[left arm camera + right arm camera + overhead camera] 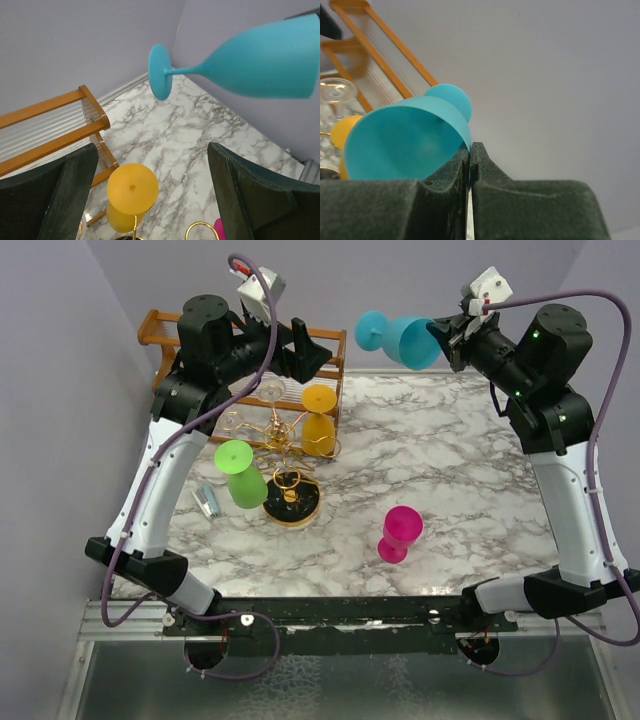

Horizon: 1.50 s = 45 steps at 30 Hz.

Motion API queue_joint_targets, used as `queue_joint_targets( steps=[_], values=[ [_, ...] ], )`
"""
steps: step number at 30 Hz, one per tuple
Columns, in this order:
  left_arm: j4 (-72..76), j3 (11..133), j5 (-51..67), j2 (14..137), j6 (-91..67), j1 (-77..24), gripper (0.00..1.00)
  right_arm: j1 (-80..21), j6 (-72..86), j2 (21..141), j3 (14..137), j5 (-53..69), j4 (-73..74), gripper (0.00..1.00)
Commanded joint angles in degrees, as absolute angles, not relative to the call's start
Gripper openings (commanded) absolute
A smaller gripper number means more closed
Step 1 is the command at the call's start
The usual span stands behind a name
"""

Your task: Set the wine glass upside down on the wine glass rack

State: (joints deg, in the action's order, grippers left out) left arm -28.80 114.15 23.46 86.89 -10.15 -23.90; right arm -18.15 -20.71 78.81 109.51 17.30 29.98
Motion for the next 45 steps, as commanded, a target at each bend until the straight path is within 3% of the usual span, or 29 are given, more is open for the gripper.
queue_joint_targets(
  steps=[1, 6, 14, 23, 33, 42, 45],
  values=[
    [-22.6, 113.69, 32.86, 88.24, -24.46, -19.21, 0.92, -17.7, -15.4, 77.15, 111.1, 26.76, 31.87, 0.01],
    [-15.51, 107.26, 39.56, 87.84, -34.63, -17.19, 0.91, -17.31, -14.06, 77.17, 110.33, 32.42, 32.39, 0.01],
    [-12.67, 104.16, 43.12, 89.0, -37.52, -17.21, 0.81, -17.31, -13.39, 77.49, 109.33, 37.31, 32.45, 0.01],
    [-12.13, 102.31, 45.77, 90.69, -38.93, -17.51, 0.48, -17.31, -13.27, 78.04, 108.96, 38.06, 32.27, 0.01],
    [-12.65, 102.13, 47.04, 91.75, -38.41, -18.91, 0.39, -17.31, -13.27, 78.22, 108.24, 37.89, 32.0, 0.01],
    [-12.96, 102.03, 48.42, 92.65, -38.65, -20.0, 0.2, -17.31, -13.36, 78.01, 107.39, 37.81, 31.74, 0.01],
    [-12.92, 102.36, 48.45, 92.81, -38.57, -20.01, 0.08, -17.31, -13.66, 77.9, 106.63, 37.6, 31.73, 0.01]
  ],
)
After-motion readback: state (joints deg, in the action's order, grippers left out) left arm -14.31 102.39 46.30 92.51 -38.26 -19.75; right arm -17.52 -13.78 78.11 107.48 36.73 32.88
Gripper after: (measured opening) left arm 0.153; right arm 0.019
